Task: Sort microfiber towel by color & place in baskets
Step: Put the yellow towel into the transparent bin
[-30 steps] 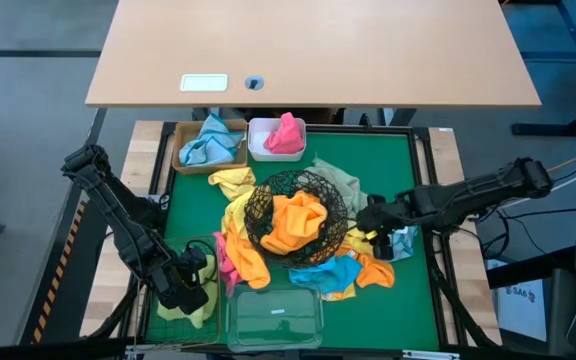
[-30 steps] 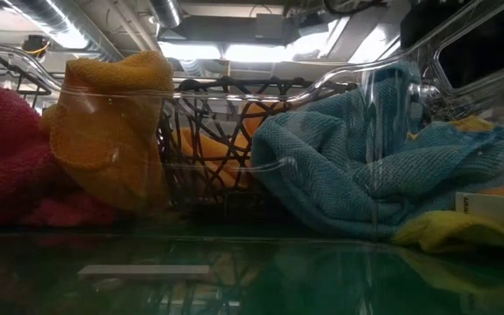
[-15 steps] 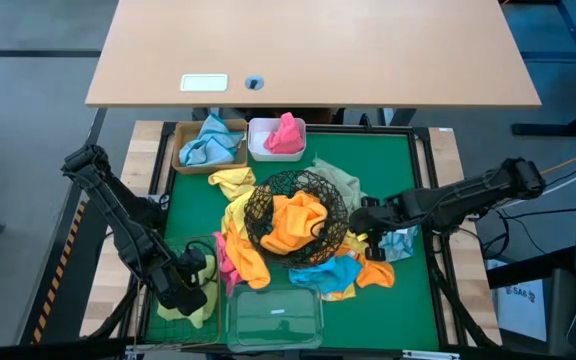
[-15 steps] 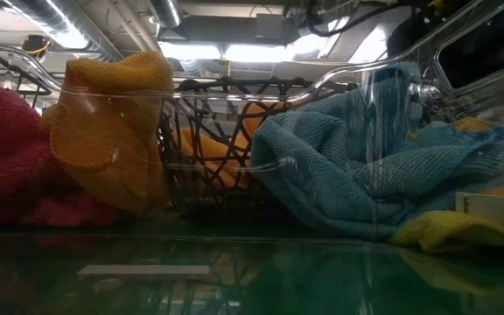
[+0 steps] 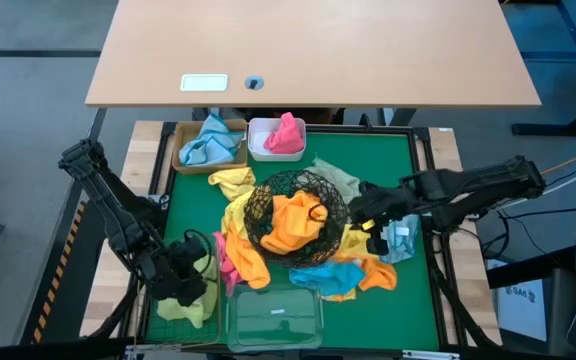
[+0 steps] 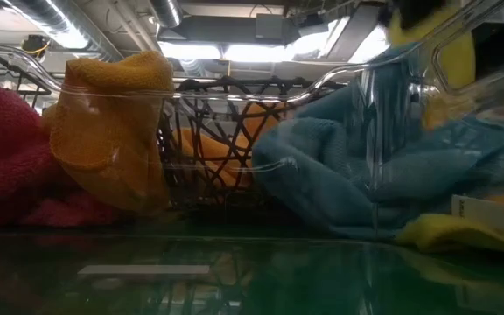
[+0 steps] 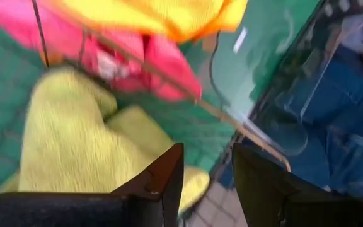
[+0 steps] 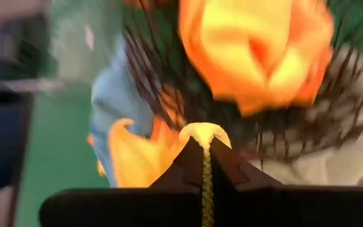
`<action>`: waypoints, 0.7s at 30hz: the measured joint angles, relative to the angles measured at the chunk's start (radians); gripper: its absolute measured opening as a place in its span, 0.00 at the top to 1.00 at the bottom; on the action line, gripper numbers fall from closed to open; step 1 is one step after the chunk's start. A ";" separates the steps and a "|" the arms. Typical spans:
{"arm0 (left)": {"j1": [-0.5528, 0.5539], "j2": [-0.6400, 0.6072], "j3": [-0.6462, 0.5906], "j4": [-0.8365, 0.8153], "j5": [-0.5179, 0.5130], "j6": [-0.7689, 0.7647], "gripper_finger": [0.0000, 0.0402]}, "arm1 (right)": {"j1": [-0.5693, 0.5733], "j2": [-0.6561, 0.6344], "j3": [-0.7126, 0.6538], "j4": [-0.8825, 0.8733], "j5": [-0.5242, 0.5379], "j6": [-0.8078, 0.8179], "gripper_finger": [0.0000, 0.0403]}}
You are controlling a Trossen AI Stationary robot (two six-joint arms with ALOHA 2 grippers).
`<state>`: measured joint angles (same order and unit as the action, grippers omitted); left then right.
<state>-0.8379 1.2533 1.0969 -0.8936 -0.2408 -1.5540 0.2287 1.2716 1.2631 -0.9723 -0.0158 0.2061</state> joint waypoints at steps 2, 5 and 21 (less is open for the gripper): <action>0.004 0.000 0.000 0.000 -0.054 0.033 0.68 | 0.000 0.000 0.069 0.001 0.000 -0.001 0.99; 0.018 0.000 0.000 0.003 -0.109 0.078 0.68 | 0.000 0.000 0.164 0.011 0.004 -0.009 0.99; 0.154 0.000 0.000 0.043 -0.348 0.237 0.68 | 0.000 -0.001 0.393 0.320 -0.074 -0.114 1.00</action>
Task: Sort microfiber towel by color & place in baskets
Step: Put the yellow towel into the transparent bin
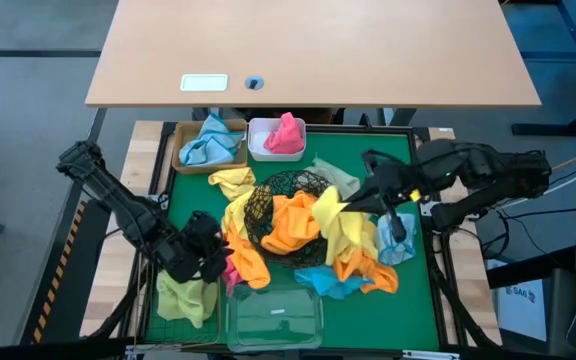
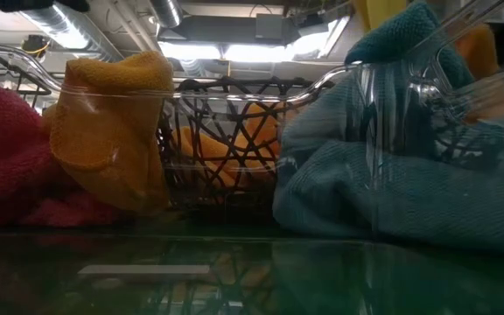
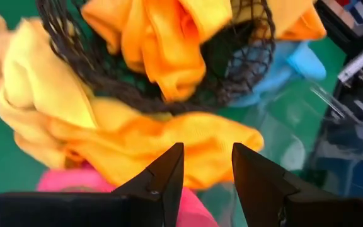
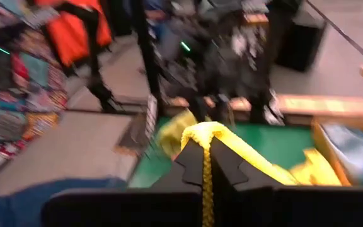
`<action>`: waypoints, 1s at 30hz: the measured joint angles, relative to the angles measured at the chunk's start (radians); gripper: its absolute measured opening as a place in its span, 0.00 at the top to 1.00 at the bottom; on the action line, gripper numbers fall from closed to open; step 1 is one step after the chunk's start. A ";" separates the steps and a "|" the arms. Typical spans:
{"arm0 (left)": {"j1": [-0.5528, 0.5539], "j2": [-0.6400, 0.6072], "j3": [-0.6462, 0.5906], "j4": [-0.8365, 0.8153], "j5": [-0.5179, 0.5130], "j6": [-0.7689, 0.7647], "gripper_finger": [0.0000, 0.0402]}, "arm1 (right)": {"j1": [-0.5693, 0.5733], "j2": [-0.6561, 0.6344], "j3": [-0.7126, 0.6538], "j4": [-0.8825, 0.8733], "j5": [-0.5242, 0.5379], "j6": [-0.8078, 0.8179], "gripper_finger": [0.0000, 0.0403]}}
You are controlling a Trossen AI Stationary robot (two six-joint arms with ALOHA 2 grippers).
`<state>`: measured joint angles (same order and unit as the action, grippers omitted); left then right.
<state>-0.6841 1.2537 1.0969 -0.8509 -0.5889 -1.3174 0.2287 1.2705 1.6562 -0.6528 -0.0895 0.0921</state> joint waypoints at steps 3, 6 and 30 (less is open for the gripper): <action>0.024 0.000 0.000 0.000 -0.008 0.061 0.68 | 0.000 0.007 0.000 0.087 -0.079 0.001 1.00; 0.051 0.001 0.000 0.000 -0.014 0.101 0.68 | 0.000 0.026 0.000 0.171 -0.164 0.009 1.00; 0.142 0.001 0.000 0.000 -0.025 0.256 0.68 | 0.053 0.236 0.000 0.502 -0.443 0.095 1.00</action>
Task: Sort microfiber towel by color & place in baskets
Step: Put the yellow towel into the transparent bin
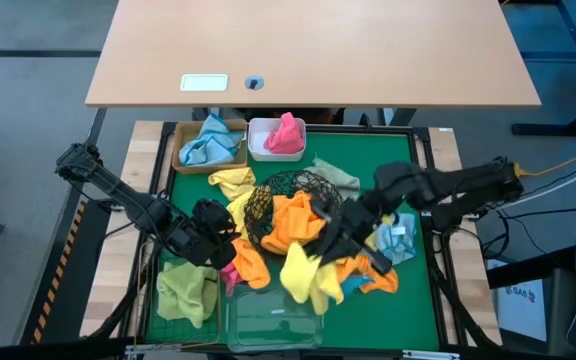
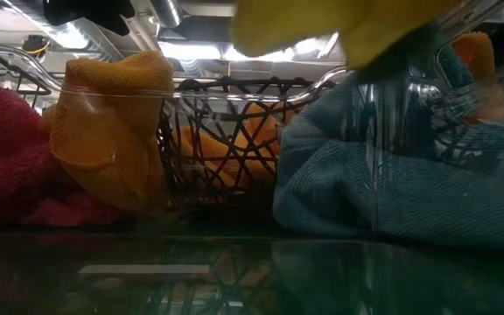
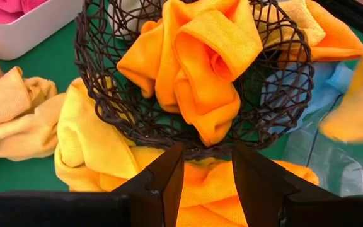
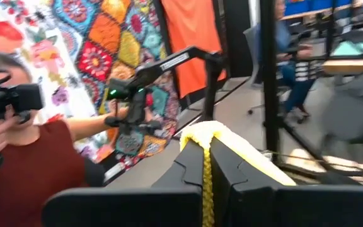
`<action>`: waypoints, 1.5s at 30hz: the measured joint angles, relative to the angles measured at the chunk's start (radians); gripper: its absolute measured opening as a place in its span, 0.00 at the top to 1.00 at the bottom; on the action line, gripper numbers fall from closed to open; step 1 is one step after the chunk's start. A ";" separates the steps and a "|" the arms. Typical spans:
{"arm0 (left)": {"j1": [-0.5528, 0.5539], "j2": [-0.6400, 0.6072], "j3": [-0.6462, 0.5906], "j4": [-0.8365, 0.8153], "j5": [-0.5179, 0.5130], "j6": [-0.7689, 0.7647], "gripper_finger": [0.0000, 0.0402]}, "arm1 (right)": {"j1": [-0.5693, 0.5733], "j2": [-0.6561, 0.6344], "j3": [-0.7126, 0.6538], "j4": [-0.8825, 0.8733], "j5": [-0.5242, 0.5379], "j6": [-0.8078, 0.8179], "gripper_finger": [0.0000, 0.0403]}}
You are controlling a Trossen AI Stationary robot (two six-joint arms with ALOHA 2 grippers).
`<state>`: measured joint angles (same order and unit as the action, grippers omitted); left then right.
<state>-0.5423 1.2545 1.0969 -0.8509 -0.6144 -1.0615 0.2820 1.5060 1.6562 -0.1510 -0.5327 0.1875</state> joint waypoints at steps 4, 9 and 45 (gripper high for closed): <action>0.000 0.000 0.000 0.000 0.000 0.000 0.68 | 0.043 0.030 0.000 0.033 -0.003 0.000 1.00; 0.000 0.000 0.000 0.000 0.000 0.000 0.68 | 0.067 0.038 0.000 0.058 0.012 0.000 1.00; 0.000 0.000 0.000 0.003 -0.002 0.000 0.68 | 0.051 0.342 -0.001 -0.274 0.122 -0.188 1.00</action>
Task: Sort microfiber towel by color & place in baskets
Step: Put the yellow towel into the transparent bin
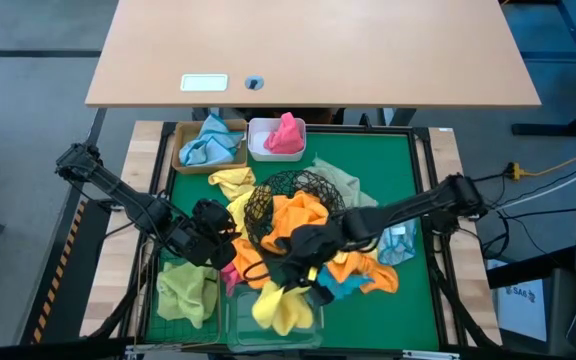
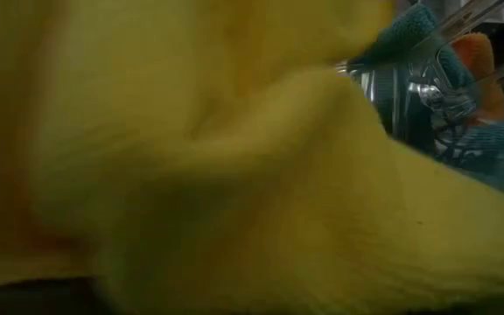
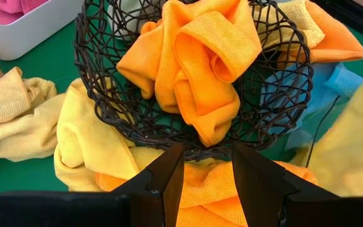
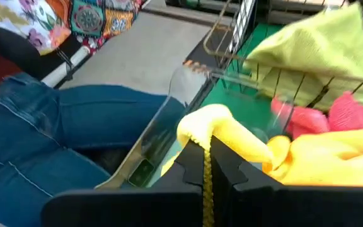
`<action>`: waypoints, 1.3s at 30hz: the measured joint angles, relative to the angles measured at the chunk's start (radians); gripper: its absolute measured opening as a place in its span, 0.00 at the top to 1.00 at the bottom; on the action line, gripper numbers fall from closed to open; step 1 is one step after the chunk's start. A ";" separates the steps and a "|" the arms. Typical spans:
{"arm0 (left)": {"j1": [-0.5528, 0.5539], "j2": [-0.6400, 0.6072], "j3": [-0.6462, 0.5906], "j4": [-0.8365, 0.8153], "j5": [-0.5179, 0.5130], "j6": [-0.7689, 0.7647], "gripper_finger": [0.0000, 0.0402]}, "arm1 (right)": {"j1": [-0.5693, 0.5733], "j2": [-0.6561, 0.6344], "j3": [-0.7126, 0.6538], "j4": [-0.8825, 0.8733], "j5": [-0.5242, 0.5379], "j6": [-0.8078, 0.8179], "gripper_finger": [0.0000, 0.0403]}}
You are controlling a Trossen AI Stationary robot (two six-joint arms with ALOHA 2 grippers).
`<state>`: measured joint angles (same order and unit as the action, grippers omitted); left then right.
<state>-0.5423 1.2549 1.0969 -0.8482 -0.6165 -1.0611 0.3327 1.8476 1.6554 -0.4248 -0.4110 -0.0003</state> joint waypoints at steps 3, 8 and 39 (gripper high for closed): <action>0.000 0.000 0.000 0.000 0.000 0.000 0.68 | 0.001 0.037 0.000 0.000 -0.001 0.000 1.00; 0.000 0.000 0.000 0.001 0.000 0.000 0.68 | 0.001 0.076 0.000 0.003 0.000 0.046 0.98; 0.000 0.001 0.000 0.007 -0.062 0.052 0.68 | -0.001 -0.039 0.000 0.007 -0.130 0.282 0.47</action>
<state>-0.5422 1.2562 1.0969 -0.8410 -0.6789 -1.0096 0.3321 1.8090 1.6554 -0.4179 -0.5415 0.2818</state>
